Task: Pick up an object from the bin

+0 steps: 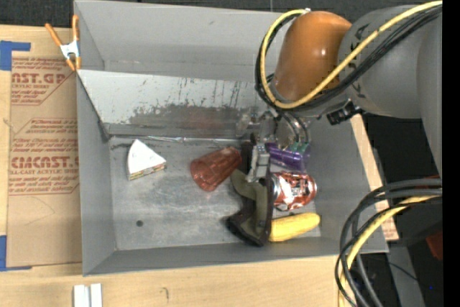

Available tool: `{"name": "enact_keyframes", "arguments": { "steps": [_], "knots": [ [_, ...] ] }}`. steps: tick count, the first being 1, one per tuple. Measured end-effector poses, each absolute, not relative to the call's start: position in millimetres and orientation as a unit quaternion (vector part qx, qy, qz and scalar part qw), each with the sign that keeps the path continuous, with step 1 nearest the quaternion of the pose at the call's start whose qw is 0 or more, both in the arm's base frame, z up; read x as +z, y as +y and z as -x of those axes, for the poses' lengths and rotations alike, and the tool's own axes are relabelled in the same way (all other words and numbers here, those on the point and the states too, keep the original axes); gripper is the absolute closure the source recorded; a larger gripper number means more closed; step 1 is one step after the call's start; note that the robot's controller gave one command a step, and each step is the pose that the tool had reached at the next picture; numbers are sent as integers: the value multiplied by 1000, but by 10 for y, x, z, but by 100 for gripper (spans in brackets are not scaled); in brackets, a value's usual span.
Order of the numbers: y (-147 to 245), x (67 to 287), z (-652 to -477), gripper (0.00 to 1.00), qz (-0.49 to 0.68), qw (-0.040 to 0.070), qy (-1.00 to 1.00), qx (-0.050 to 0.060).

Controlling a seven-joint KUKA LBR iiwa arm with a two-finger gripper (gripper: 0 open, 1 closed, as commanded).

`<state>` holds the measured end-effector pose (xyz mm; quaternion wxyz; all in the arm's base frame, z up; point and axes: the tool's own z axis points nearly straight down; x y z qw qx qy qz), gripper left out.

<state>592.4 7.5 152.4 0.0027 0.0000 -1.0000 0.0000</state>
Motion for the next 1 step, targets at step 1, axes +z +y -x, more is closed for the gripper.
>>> {"name": "enact_keyframes", "arguments": {
  "steps": [1],
  "knots": [
    [75, 1571, -5941, 0, 0, -1, -1000, 0]
  ]
}}
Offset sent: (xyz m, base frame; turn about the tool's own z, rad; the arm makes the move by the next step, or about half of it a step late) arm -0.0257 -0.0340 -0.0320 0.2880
